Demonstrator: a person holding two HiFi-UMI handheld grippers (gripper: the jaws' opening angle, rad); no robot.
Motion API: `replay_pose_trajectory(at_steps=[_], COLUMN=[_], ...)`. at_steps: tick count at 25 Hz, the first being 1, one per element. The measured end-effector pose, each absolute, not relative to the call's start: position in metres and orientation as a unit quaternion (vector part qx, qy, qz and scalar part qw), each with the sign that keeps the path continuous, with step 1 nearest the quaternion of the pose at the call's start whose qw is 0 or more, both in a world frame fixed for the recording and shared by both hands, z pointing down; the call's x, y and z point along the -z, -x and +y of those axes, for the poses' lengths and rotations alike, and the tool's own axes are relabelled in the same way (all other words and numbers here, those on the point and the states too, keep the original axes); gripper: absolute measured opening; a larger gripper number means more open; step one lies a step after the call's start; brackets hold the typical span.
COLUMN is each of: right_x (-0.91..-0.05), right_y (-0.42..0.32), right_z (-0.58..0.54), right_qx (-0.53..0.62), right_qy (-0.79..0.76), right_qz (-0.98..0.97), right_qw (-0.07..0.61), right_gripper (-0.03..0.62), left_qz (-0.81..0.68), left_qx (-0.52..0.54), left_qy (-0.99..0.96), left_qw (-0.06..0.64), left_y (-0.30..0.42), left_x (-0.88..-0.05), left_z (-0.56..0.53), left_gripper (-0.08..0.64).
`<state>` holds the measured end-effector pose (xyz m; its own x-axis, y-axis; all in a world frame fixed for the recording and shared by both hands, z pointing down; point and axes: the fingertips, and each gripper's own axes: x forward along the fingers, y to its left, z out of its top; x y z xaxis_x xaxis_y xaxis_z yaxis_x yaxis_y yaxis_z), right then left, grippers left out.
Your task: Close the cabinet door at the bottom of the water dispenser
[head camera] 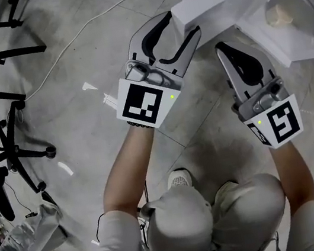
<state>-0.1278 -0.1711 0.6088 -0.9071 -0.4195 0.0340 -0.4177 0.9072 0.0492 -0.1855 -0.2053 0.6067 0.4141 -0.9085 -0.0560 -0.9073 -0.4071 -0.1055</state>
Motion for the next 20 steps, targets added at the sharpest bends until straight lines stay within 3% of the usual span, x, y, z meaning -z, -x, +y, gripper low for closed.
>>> replay_pose_trajectory(at_steps=[20], right_x=[-0.640], right_y=[0.084], right_z=[-0.146], right_qx=[0.028], right_qy=[-0.228], right_qz=[-0.972], right_qw=[0.051], right_gripper=[0.017], left_qz=[0.557], left_qx=[0.000], left_qy=[0.830], left_qw=[0.036], left_y=[0.154], left_x=[-0.600], left_z=[-0.179], left_gripper=[0.175])
